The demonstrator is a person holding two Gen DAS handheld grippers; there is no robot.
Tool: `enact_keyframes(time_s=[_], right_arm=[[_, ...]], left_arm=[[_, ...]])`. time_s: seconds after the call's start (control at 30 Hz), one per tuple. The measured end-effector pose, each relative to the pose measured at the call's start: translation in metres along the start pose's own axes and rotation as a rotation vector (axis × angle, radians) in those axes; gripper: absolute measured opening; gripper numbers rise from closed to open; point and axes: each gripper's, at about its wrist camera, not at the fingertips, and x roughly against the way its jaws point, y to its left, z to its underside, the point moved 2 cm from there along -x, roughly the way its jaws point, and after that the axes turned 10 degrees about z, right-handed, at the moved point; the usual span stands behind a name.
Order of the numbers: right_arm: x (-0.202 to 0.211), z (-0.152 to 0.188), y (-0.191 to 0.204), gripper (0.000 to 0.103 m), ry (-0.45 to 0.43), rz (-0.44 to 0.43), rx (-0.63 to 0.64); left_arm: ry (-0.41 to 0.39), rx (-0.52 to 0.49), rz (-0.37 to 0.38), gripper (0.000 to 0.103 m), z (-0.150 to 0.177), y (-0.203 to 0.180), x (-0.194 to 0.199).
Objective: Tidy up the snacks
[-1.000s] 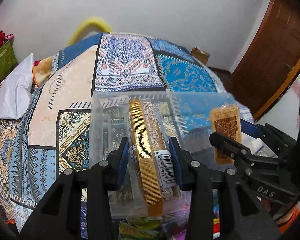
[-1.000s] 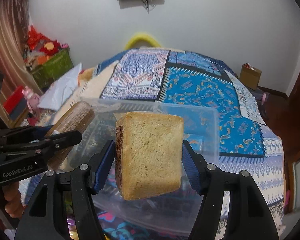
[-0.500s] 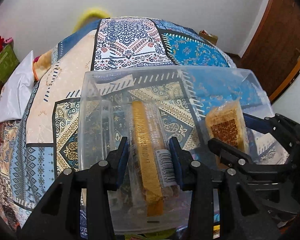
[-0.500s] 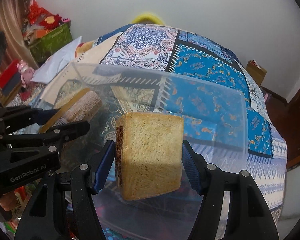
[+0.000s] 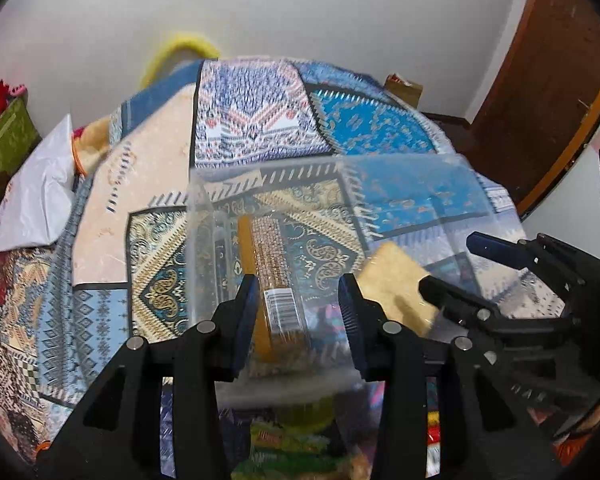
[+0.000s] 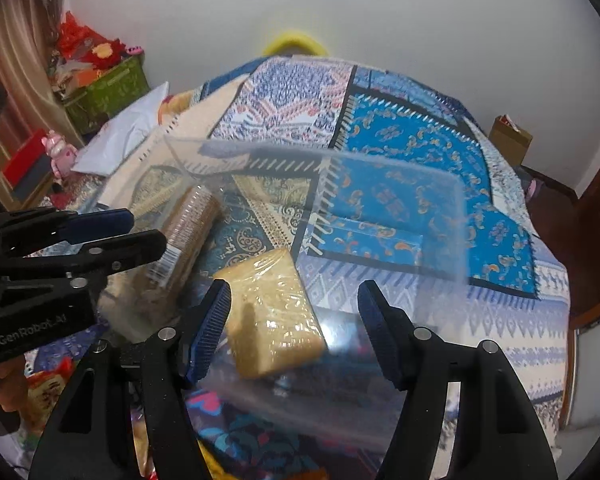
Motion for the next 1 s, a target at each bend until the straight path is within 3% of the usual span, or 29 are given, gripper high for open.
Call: enact_keyframes(time_s=[0.23,0.37,0.57,1.0], right_arm=[[0.061,0.008,-0.010,0.063,-0.090,-0.003,-0.029],[0.088,0.017,-0.006,0.065,-0.124,-0.015,-0.038],[0.115,0.036,0.007,0.068,-0.157,-0.021,-0.035],[0.089,0.083,0.050,0.069,-0.045,-0.089,-0.018]], left_arm=[[-0.043,-0.027,0.022,0.043,0.015,-0.012,0.059],[-0.066,-0.052,0.004,0.054,0.035,-0.015,0.089],[-0.045,-0.040,-0.003,0.057,0.069,-0.007,0.111],[0.083,0.055,-0.036,0.057,0.149,0.042,0.103]])
